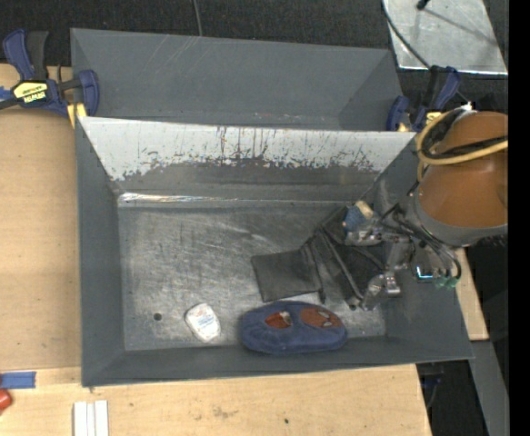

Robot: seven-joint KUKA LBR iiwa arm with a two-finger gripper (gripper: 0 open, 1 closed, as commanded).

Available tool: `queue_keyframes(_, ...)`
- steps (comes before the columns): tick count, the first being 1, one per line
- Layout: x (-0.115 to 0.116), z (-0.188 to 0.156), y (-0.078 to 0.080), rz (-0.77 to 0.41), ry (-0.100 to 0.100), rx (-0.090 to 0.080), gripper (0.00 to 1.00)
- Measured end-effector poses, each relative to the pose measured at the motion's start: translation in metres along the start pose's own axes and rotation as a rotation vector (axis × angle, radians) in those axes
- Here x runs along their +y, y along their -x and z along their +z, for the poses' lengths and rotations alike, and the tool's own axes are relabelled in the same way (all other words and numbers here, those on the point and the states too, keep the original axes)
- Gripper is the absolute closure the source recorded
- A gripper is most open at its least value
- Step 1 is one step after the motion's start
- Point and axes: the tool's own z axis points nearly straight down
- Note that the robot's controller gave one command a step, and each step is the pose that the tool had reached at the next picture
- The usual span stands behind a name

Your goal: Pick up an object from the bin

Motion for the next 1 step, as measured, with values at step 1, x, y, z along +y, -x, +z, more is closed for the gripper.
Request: queue_keyframes(1,0.0246,0.0453,0.0311,-0.061,0.001,-0.018,0.0)
